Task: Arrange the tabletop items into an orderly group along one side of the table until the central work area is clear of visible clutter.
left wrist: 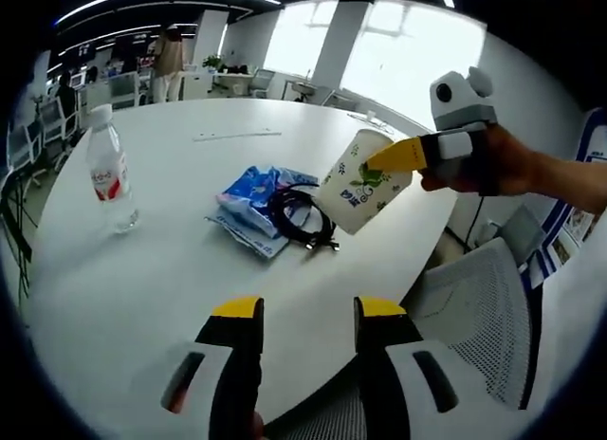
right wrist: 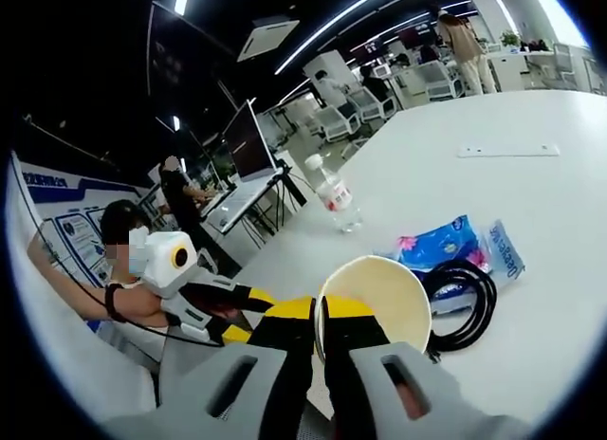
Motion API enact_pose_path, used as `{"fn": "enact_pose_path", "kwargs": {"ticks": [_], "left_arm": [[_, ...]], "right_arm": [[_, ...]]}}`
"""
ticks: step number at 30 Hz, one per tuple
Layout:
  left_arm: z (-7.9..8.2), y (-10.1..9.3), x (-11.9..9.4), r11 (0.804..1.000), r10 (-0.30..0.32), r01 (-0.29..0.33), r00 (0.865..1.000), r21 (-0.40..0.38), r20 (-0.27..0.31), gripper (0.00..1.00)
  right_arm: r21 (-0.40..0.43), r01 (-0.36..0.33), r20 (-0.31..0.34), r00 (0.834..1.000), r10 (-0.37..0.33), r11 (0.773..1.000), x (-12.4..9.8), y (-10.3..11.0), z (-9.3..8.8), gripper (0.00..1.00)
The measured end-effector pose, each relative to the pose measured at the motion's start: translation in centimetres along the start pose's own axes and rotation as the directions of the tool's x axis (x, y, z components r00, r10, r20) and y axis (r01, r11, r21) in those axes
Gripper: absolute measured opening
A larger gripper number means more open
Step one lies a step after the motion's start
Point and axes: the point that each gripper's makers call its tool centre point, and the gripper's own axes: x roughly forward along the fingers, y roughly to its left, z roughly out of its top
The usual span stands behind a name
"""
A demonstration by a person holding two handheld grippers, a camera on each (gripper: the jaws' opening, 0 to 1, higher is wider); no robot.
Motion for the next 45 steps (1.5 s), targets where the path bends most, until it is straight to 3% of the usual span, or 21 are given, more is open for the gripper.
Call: {"fn": "enact_pose_path", "kwargs": {"ticks": [20,45], "left_arm": [[-0.5,1.3,-1.2,0.998,0.038,-0.037,0.999,-0.041,0.016,0.37],[-0.3,2.6,-3.1,0.990,0.099,-0.093,0.993,-0.103,0.059,0.37]], "right_arm": [[-0.043,-0.030,-0.042,0.999,0.028,0.999,3.2,-0.6,1.7,0.00],[-0.093,-0.113,-0.100,0.990,0.104,0.989,8.7,0.4,3.3,0.00]]}}
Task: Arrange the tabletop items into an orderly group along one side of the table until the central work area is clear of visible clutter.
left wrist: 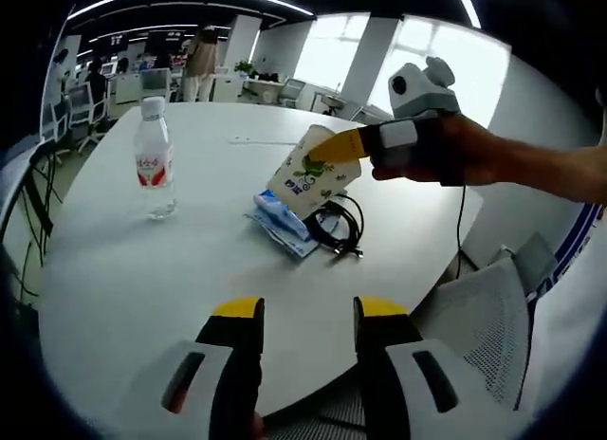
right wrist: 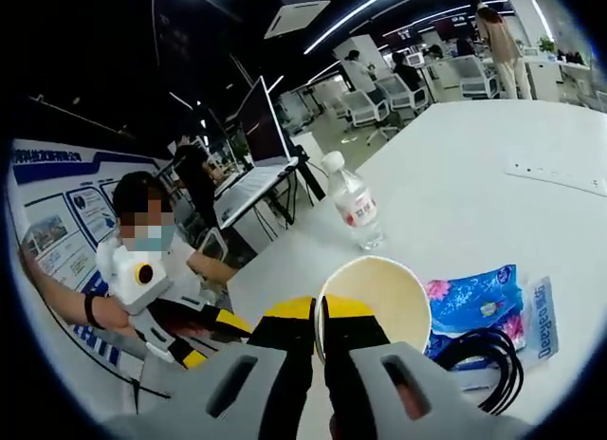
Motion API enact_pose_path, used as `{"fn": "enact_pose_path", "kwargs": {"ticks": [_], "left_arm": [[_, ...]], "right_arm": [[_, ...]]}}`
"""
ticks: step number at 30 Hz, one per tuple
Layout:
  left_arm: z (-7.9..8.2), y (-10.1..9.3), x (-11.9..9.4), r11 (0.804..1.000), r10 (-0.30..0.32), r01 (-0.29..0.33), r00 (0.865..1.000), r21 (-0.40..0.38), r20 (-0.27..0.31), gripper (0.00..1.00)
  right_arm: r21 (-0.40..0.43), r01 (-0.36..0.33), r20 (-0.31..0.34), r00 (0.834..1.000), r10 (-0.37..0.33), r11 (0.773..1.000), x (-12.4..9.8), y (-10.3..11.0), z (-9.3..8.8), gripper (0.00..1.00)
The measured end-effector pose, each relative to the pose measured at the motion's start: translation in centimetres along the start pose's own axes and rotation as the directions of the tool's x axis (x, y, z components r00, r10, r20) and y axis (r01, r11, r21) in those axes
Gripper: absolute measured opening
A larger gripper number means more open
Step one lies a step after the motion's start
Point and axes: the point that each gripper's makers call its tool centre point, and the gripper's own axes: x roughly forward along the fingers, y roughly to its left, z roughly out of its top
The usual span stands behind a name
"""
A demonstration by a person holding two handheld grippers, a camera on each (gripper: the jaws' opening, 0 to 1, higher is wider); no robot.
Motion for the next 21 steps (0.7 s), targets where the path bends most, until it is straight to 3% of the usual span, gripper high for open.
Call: {"fn": "enact_pose_path", "kwargs": {"ticks": [8,21], "left_arm": [[-0.2,0.4,-0.4,1.000,0.015,-0.015,1.000,-0.016,0.001,0.37],[0.1,0.9,-0.6,0.999,0.026,-0.025,1.000,-0.033,0.007,0.37]], "right_arm": [[-0.070,0.008,-0.047,0.999,-0.011,0.998,1.5,-0.6,0.0,0.00],[-0.090,0.002,-0.049,0.999,-0.007,0.996,3.8,-2.4,1.7,0.00]]}}
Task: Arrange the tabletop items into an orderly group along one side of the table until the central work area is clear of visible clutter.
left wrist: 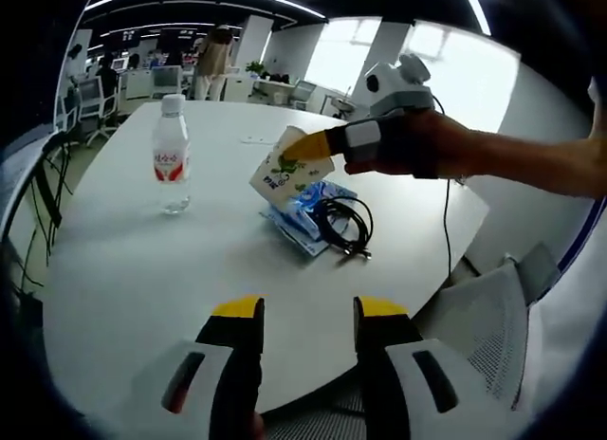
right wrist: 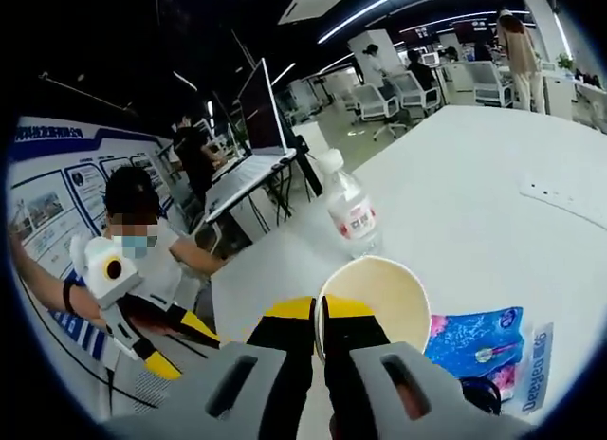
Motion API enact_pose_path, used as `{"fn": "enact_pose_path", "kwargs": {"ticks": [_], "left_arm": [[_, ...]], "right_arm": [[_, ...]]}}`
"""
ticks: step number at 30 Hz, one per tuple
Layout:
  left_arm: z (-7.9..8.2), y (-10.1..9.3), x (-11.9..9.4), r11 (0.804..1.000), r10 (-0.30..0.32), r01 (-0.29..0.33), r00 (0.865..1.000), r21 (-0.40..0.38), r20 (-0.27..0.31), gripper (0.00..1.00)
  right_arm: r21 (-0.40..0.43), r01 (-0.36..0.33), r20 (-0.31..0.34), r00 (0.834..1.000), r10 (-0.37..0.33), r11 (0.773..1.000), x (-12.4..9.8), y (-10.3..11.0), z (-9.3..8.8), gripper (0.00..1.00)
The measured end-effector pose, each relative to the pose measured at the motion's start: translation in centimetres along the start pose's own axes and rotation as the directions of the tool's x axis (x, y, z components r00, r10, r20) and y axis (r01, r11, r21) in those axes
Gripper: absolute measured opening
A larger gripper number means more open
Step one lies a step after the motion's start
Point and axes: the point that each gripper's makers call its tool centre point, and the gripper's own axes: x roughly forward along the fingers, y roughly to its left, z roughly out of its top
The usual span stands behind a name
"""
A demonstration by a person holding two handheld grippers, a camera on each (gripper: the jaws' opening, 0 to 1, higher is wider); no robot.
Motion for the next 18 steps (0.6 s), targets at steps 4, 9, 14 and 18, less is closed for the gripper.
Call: {"fn": "enact_pose_path", "kwargs": {"ticks": [4,9,14,18], "left_arm": [[0.0,-0.2,0.1,1.000,-0.005,0.005,1.000,-0.006,0.001,0.37],[0.0,-0.2,0.2,1.000,-0.006,0.006,1.000,0.004,-0.002,0.37],[0.0,0.0,0.0,1.000,-0.006,0.006,1.000,0.002,0.000,0.37],[0.0,0.0,0.0,1.000,-0.005,0.005,1.000,-0.002,0.004,0.36]], "right_arm": [[-0.014,0.004,-0.007,1.000,-0.004,1.000,0.8,-0.6,0.5,0.00],[-0.038,0.004,-0.026,1.000,-0.005,0.999,1.8,-1.1,1.0,0.00],[-0.074,0.004,-0.044,0.999,-0.008,0.997,2.6,-1.4,1.5,0.00],[-0.102,0.012,-0.050,0.999,-0.017,0.995,3.1,-1.8,1.8,0.00]]}}
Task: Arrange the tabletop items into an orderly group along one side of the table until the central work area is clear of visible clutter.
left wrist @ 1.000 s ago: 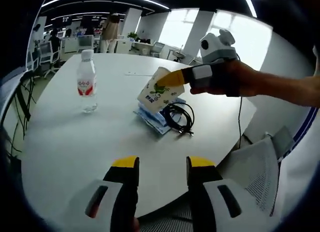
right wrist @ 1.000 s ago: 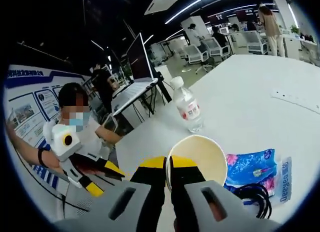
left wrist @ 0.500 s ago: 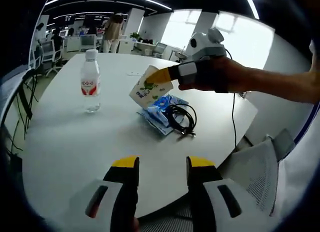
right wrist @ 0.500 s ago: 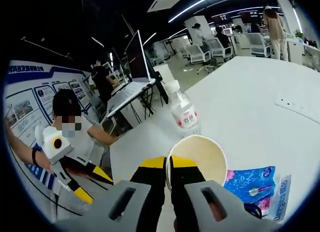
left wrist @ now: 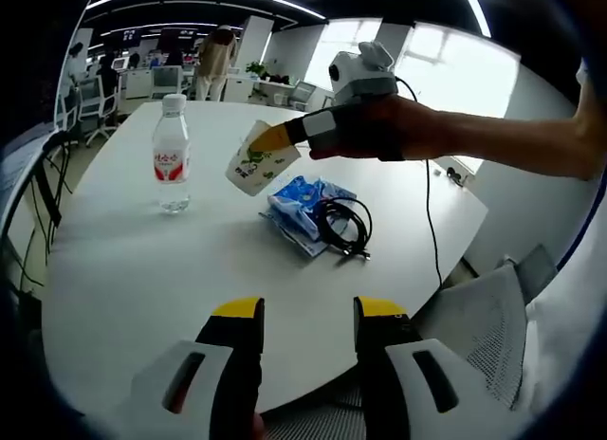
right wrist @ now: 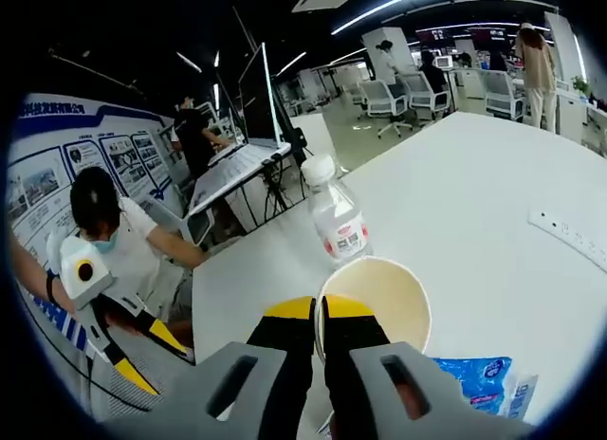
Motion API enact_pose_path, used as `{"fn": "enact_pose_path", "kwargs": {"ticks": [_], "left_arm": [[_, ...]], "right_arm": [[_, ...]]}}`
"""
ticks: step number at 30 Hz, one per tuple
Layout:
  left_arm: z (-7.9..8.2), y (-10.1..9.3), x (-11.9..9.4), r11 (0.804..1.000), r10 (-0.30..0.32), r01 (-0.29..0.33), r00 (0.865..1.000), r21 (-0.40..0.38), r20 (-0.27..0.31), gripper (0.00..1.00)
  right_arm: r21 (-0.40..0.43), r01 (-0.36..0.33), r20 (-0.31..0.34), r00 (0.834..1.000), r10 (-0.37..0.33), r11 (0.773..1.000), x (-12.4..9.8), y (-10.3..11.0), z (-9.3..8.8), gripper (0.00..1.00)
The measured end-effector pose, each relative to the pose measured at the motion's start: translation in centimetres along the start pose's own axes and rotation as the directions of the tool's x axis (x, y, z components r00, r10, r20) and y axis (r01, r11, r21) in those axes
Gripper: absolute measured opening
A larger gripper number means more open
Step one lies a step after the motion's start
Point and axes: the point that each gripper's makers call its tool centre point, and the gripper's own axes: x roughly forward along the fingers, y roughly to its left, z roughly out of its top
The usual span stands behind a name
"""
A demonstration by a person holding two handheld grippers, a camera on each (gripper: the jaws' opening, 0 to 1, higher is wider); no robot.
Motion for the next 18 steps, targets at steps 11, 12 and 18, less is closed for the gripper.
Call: {"fn": "enact_pose_path", "kwargs": {"ticks": [11,12,18], "left_arm": [[-0.3,0.2,-0.8,1.000,0.001,-0.001,1.000,-0.009,0.003,0.36],[-0.3,0.2,-0.9,1.000,0.001,-0.001,1.000,-0.009,0.002,0.36],[-0.3,0.3,-1.0,1.000,0.001,0.000,1.000,-0.007,0.001,0.36]], "right_arm": [[-0.173,0.037,-0.105,0.993,-0.055,0.984,1.7,-1.4,-1.3,0.00],[-0.192,0.040,-0.114,0.991,-0.063,0.981,1.9,-1.7,-1.4,0.00],[-0.302,0.059,-0.160,0.981,-0.112,0.951,3.0,-2.9,-1.8,0.00]]}}
